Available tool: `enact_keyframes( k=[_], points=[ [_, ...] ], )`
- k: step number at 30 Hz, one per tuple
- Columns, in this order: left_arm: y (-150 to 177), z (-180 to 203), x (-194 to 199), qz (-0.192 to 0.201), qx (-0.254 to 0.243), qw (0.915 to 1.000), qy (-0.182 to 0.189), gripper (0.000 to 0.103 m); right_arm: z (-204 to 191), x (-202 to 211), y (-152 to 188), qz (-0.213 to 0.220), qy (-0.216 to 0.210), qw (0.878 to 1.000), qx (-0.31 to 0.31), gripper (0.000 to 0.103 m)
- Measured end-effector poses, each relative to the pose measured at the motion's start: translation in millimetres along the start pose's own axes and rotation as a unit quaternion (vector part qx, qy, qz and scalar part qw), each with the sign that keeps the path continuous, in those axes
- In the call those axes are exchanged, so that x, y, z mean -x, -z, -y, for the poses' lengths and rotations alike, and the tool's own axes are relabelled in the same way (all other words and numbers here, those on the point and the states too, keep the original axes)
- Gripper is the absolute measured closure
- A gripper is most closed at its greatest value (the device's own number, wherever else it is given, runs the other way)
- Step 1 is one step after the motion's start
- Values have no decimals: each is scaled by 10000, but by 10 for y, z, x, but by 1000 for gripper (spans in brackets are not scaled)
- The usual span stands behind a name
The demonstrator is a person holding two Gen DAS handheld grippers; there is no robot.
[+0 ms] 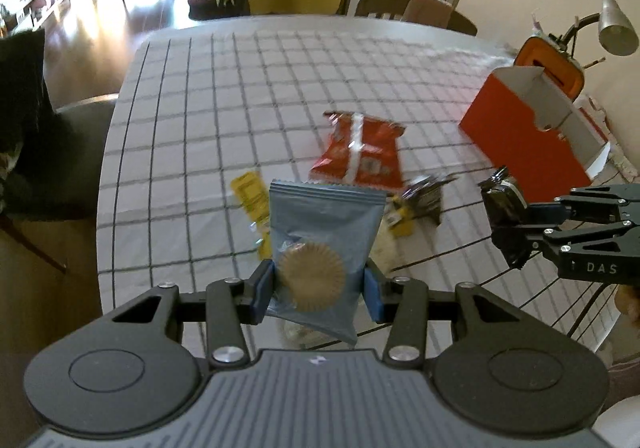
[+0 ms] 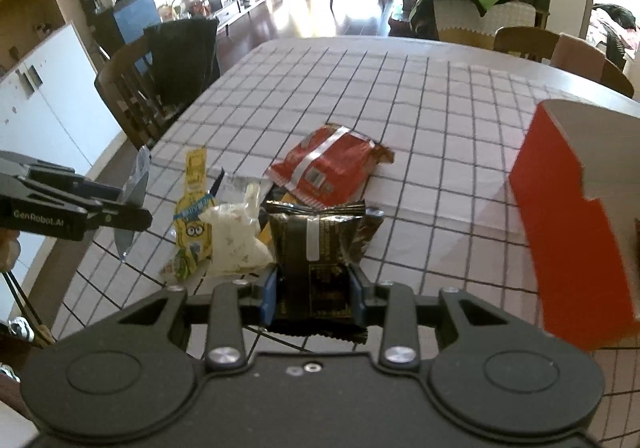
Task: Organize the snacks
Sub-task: 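Carry the blue packet and dark bag over the orange box with both tools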
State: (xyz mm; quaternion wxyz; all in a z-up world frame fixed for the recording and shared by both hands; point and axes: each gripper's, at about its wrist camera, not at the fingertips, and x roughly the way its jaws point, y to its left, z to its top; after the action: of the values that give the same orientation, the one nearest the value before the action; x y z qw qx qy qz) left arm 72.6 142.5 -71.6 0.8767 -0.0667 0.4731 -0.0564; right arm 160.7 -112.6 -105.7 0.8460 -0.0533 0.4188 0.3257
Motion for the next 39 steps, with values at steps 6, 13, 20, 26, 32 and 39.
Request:
enact_keyframes(
  k=[6,13,20,26,32,39],
  points=[
    [-161,458,140,201,-262,9995,-23,58,205,285,-54,131,-16,9999,-66,69],
    [-373,1006,155,250,-453,9987,-43,58,546,578,-112,307,155,9994,-48,69],
    [-594,1580,44,315,-677,9972,70,58,999,788,-138,422,380,9983,-105,69],
    [-775,2131,-90,366,-928,9949,150,58,1472,933,-168,495,514,9972,-219,69],
    [-996,2598,-338,279,-963,9948,156,58,1939,989,-182,496,683,9958,-343,69],
    [-1249,3078,-623,170,-975,9950,143,58,2478,979,-213,363,830,9949,-437,69]
  ],
)
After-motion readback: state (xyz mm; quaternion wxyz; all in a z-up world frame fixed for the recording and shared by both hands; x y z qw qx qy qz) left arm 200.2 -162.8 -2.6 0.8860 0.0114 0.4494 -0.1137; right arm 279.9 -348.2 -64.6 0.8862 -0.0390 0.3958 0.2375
